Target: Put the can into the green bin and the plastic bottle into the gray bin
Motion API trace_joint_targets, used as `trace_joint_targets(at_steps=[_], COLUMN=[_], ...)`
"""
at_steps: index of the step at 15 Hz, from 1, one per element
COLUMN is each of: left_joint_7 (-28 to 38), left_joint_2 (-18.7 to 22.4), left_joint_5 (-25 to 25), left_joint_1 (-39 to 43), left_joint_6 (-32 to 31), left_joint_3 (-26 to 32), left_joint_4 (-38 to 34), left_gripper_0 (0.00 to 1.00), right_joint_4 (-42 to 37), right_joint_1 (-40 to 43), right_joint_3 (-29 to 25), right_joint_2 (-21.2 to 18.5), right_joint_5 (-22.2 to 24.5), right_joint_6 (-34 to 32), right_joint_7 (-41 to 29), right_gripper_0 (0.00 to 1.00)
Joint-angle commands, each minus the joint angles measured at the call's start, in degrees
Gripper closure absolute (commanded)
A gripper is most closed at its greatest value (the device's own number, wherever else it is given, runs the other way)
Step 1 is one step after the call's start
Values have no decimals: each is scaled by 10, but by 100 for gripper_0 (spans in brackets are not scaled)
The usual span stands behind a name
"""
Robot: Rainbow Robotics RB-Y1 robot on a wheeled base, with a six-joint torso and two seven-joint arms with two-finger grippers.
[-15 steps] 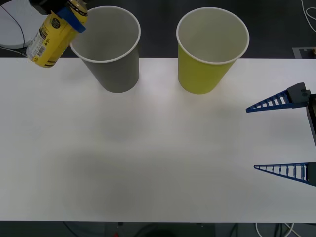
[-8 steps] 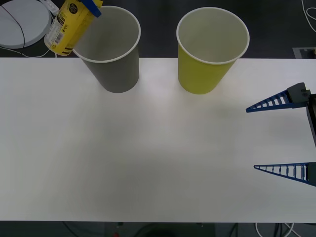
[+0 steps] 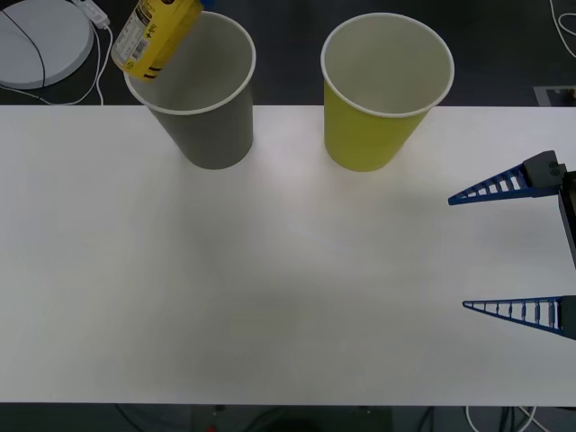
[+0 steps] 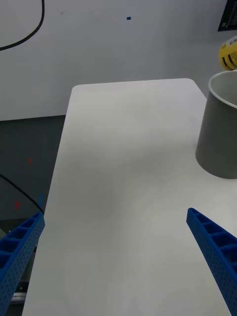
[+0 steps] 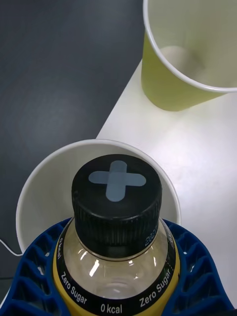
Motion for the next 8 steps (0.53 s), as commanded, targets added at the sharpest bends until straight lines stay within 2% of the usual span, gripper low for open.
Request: trace_joint_targets(at_steps=[1,4,8], left_joint_7=[-11,-20,-27], left_joint_2=[-25,-47,-52], left_joint_5=[-4,0,-1], left_joint_1=[-22,-34,-37], left_joint_6=[13,22,26], left_joint_3=[-24,-34,-34], left_joint_4=[39,81,91], left_gripper_0=[100,100,100], right_joint_4=[0,0,0], right_joint_1=[0,0,0], right_joint_3=[0,0,0], right_joint_2=[0,0,0], right_joint_5=[0,0,0], right_joint_6=[0,0,0], right_joint_7=[0,0,0], right_gripper_0=[0,0,0])
